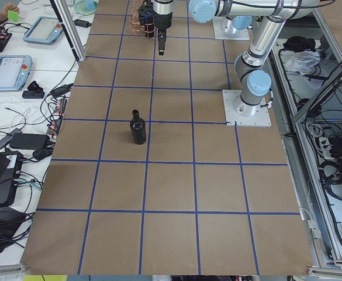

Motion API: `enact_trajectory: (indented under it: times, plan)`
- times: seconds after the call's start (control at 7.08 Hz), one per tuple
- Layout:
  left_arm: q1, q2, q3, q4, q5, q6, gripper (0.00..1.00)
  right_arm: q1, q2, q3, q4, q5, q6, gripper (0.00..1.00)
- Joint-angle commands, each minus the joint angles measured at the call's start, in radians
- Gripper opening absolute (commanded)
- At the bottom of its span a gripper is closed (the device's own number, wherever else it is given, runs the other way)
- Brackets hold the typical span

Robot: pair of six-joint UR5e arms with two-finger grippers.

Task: Place wine into wine basket
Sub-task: 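Close the left gripper around the bottle neck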

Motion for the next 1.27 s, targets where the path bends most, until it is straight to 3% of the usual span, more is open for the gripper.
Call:
enact_trajectory:
  times: [0.0, 0.42, 1.13]
  plan:
    - [0.166, -0.031, 0.009, 0.033, -0.016, 0.155, 1.0, 0.0, 0.0, 0.0, 0.0, 0.0, 0.0, 1.0]
    - [0.357, -0.154, 0.09, 0.083, -0.055, 0.361, 1.0, 0.0, 0.0, 0.0, 0.0, 0.0, 0.0, 1.0]
    - [0.382, -0.379, 0.121, 0.24, -0.053, 0.421, 1.0, 0.0, 0.0, 0.0, 0.001, 0.0, 0.0, 1.0]
